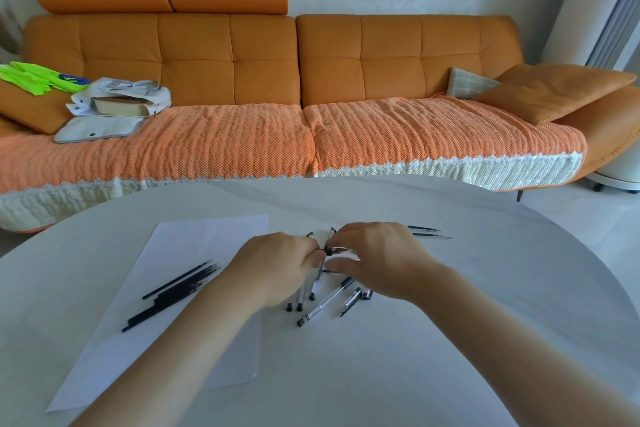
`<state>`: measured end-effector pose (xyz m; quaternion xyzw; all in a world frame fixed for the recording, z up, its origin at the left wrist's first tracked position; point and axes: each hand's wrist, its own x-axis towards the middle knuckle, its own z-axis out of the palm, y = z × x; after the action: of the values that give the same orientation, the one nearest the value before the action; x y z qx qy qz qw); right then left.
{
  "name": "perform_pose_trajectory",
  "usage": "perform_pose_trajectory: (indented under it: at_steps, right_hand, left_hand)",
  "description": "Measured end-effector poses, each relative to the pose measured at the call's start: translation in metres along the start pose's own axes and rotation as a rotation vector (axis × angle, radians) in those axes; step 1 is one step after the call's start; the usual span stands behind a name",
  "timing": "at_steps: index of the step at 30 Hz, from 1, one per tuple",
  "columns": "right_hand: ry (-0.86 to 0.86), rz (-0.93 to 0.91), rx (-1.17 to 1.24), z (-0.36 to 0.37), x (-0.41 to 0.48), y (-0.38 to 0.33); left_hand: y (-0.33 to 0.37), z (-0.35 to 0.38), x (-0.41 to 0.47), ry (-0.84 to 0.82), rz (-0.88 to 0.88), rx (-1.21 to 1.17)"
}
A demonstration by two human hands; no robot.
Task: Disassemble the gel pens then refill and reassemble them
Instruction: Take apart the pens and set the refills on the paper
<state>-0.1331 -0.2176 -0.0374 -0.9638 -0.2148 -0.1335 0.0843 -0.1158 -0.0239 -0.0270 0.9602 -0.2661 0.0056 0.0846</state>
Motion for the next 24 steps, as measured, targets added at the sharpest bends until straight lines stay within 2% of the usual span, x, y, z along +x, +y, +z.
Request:
perform_pose_trajectory:
  at_steps: [5,10,17,24]
  right_hand:
    - [0.016,-0.038,-0.046,0.003,0.001,0.004]
    - [0.188,-0.019,-0.044,-0.002,0.0,0.005]
    - [0.05,-0.029,0.034,-0.005,-0.004,0.008]
    - [0.13,-0.053,-0.035,0.0,-0.001,0.01]
  left_hand:
    - [0.003,-0.002,0.0,-0.001,0.006,0.025]
    - [0.011,-0.001,0.0,-0.024,-0.054,-0.053]
    - [0.006,0.0,0.001,0.029,-0.026,-0.05]
    - [0.009,-0.001,0.001,0.015,-0.028,-0.013]
